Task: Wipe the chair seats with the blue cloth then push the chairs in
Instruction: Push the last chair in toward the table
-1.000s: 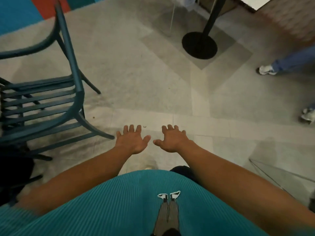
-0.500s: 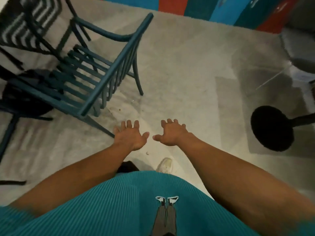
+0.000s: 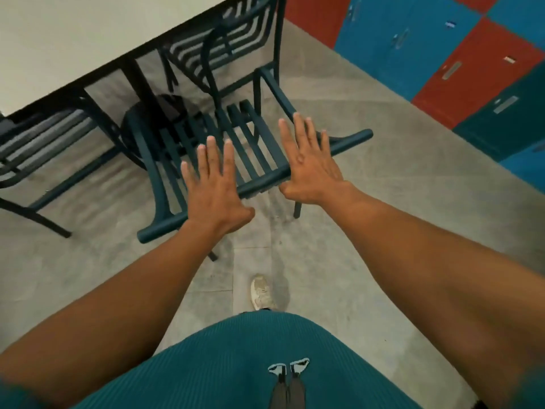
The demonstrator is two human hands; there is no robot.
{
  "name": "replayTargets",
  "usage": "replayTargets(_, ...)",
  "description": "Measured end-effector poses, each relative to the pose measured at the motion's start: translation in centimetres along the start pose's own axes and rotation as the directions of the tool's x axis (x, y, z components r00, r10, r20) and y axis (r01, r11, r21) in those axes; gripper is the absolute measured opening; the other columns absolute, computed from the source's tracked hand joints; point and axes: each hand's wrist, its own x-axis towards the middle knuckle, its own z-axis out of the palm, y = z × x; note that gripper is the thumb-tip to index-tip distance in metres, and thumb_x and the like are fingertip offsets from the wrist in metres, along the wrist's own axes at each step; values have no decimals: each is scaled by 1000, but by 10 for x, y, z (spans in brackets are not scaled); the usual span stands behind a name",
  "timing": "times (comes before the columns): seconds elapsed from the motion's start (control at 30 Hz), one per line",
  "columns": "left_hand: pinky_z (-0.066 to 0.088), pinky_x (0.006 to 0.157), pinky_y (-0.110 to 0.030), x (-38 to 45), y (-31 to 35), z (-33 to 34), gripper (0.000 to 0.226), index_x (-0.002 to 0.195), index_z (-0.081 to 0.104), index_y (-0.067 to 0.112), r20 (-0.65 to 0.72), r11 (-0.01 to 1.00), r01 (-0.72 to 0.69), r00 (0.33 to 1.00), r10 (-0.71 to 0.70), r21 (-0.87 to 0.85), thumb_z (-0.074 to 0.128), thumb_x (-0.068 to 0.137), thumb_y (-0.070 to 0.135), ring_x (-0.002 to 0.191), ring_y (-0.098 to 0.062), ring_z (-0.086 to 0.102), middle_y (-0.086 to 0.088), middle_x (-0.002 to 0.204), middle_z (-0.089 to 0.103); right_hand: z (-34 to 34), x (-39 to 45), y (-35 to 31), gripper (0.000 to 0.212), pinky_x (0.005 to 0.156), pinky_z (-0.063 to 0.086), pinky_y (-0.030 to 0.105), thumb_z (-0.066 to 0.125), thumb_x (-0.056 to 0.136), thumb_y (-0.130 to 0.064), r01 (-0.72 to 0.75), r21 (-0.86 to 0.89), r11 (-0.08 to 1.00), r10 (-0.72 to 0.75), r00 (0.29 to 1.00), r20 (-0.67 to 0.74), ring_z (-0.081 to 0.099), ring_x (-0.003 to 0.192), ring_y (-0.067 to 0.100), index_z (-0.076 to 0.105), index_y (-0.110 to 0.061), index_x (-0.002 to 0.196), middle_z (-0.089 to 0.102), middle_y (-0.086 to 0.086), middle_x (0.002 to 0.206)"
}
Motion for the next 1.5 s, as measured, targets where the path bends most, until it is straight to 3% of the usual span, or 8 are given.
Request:
replayTargets(0.2, 8, 117, -56, 5, -31, 12, 96, 153, 9, 18, 240, 961, 266, 931, -276, 77, 60, 78, 51, 148, -33, 0, -14, 161, -1, 8, 44, 36, 116, 115, -2, 58, 70, 73, -39, 57, -123, 991, -31, 979, 202, -13, 145, 39, -14, -19, 151, -17, 16, 158)
replayTargets(0.27, 33, 105, -49, 6, -29, 11, 68, 140, 40, 18, 275, 957, 280, 917, -289, 73, 55, 81, 47, 132, -32, 39, -13, 144, 41, 12, 55, 45, 96, 113, 15, 60, 67, 74, -42, 88, -211, 974, -17, 948, 317, 19, 142, 39, 14, -18, 151, 19, 18, 154)
replayTargets(0.33, 44, 81, -38, 8, -22, 5, 42, 119, 59, 22, 315, 953, 288, 900, -302, 89, 53, 83, 44, 98, -29, 60, -6, 107, 61, 11, 61, 51, 54, 91, 47, 46, 60, 79, -39, 138, -256, 957, -34, 927, 374, 56, 100, 30, 51, -20, 128, 58, 9, 109)
replayTargets(0.4, 42, 71, -35, 10, -20, 2, 38, 111, 63, 24, 335, 948, 287, 888, -316, 135, 52, 84, 48, 80, -25, 57, -2, 87, 58, 7, 65, 54, 32, 68, 47, 35, 56, 82, -35, 193, -230, 954, -88, 913, 399, 53, 76, 25, 59, -20, 110, 55, 2, 82)
replayTargets(0.5, 42, 70, -34, 14, -20, 2, 42, 112, 65, 26, 362, 933, 320, 860, -360, 168, 53, 82, 52, 76, -23, 52, 0, 85, 56, 5, 70, 58, 22, 63, 42, 33, 57, 83, -31, 259, -186, 948, -164, 896, 412, 51, 70, 21, 58, -19, 101, 48, -2, 70)
replayTargets(0.97, 47, 74, -35, -48, 88, 24, 49, 117, 64, 28, 459, 799, 585, 678, -574, 136, 54, 83, 62, 78, -19, 55, 1, 84, 59, 7, 39, 120, 11, 57, 37, 28, 60, 84, -28, 549, -142, 824, -414, 753, 511, 53, 66, 17, 57, -21, 92, 50, -1, 69)
replayTargets(1.3, 52, 72, -34, -31, 79, 25, 49, 116, 67, 31, 403, 795, 598, 707, -581, 96, 51, 84, 65, 72, -18, 58, 5, 74, 58, 8, 70, 121, 14, 52, 37, 26, 58, 82, -26, 569, -141, 810, -444, 753, 486, 53, 60, 16, 64, -19, 92, 54, 0, 69)
replayTargets(1.5, 44, 65, -32, 5, 47, 17, 44, 111, 68, 29, 369, 808, 585, 737, -566, 71, 52, 85, 61, 75, -20, 58, 2, 76, 59, 1, 117, 102, 12, 63, 42, 32, 57, 81, -28, 595, -185, 782, -477, 763, 437, 53, 70, 23, 58, -20, 90, 52, 1, 71)
